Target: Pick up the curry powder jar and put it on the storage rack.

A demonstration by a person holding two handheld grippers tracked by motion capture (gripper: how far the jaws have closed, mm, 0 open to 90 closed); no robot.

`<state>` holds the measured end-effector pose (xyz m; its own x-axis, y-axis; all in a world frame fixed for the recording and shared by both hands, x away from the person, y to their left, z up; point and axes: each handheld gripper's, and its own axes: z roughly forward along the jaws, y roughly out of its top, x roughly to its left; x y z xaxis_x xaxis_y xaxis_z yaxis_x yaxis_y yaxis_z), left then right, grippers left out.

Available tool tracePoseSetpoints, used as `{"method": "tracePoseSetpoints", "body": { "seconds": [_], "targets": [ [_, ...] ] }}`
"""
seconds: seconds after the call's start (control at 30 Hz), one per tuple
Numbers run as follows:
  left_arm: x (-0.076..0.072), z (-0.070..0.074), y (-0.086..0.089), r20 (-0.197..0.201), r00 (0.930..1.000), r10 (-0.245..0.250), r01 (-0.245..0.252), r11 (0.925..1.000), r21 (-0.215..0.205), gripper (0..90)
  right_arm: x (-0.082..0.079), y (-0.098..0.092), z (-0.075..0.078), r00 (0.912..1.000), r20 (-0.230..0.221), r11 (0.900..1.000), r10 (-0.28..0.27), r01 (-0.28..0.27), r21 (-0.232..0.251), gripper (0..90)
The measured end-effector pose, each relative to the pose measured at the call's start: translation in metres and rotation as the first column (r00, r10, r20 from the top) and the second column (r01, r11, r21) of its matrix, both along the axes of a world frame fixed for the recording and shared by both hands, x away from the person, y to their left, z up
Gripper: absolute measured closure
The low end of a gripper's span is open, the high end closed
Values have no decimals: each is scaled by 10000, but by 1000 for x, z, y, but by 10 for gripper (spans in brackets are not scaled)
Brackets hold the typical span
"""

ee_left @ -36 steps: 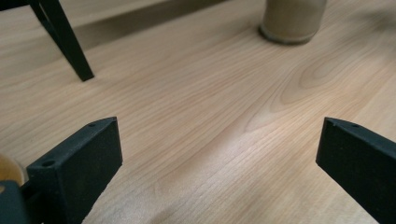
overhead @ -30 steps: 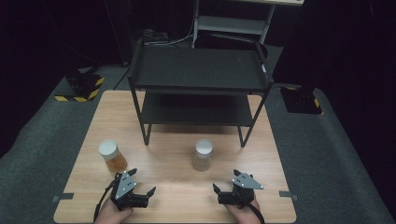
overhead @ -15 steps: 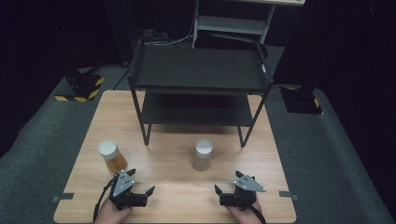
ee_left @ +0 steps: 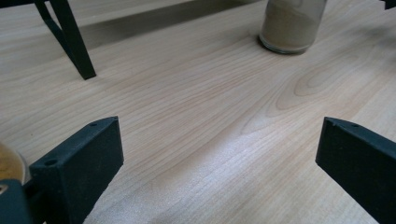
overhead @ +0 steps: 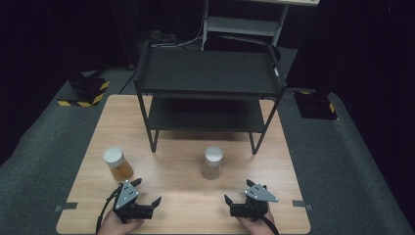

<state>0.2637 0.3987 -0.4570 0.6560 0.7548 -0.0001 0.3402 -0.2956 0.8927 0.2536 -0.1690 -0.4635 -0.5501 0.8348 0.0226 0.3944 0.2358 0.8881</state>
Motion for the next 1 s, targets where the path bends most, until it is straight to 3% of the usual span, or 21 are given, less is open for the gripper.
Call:
{"method": "tracePoseSetpoints", "body": {
  "seconds": [0.1,0.53,1.0],
  "targets": [
    [-1,0,3,80,9999,-75,77,9996,-261,9,0,0,0,10000,-3,10000,-3,3,12,0],
    [-9,7,19,588,9978,-311,352,9969,-699,7,0,0,0,10000,3,10000,61,-61,-16,0],
    [-16,12,34,877,9961,98,-18,9959,-907,5,0,-1,0,9999,26,9999,136,-136,-37,0]
  ]
}}
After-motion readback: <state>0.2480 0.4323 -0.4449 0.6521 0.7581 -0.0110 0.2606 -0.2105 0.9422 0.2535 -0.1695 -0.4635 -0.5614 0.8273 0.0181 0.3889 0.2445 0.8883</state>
